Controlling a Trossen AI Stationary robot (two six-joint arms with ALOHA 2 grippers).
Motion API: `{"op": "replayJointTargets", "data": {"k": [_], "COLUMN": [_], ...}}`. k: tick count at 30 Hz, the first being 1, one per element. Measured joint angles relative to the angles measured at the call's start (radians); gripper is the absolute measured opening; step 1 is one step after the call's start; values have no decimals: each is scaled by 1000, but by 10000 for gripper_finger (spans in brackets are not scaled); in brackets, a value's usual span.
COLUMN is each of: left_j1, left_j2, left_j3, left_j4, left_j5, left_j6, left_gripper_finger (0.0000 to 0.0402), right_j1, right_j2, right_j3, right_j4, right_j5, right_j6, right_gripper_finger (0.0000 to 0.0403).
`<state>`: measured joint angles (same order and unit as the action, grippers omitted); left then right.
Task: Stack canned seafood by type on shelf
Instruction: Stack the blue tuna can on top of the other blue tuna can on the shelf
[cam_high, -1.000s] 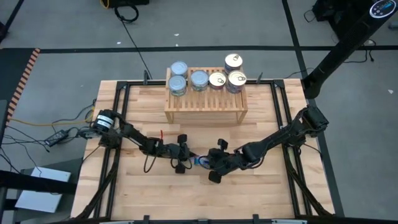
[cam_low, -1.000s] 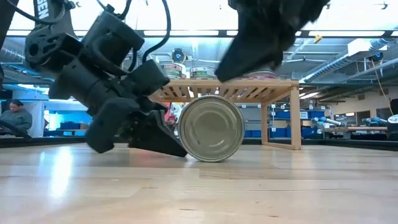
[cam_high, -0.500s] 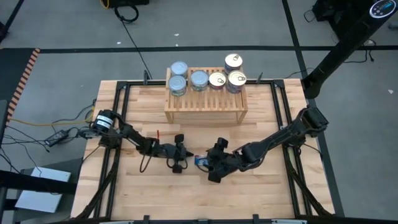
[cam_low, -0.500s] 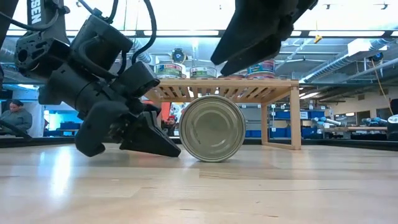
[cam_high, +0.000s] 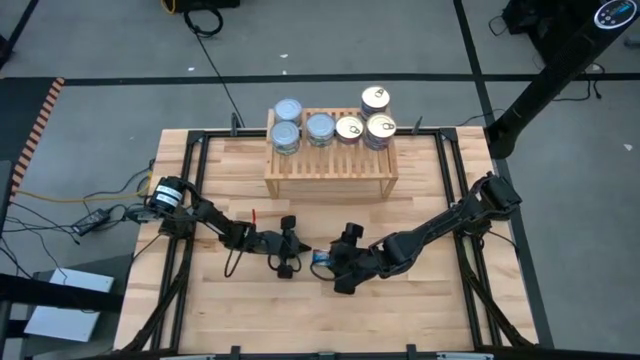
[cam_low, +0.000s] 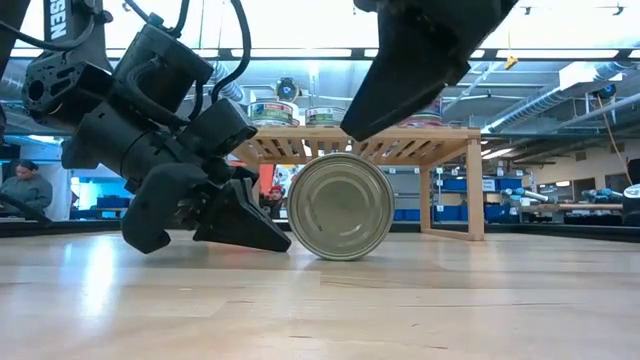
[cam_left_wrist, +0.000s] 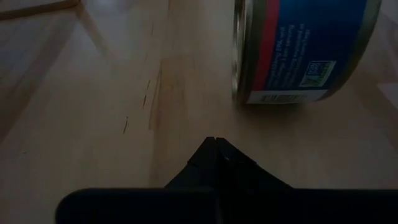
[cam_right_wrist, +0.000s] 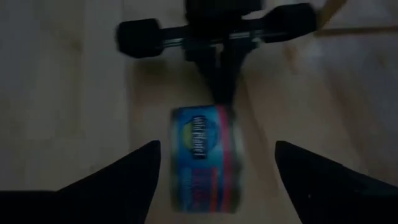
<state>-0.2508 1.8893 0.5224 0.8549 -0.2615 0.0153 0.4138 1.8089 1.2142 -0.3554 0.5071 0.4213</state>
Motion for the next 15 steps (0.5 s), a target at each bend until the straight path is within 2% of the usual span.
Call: {"op": "replayJointTargets", "data": {"k": [3,15], "left_j1": [0,0], "left_j2": [0,0], "left_j3": [1,2], "left_j4": [-3,-12], "left_j5": [-2,-2], "left_j6": [0,-8], "left_gripper_finger": [4,4], "right_j1": [-5,-33], "right_j2": [7,47], "right_j3": [8,8], "right_j4": [2,-6], "right_j5": [-62,-91], "right_j6": [3,-3], "right_gripper_finger": [323,321]}}
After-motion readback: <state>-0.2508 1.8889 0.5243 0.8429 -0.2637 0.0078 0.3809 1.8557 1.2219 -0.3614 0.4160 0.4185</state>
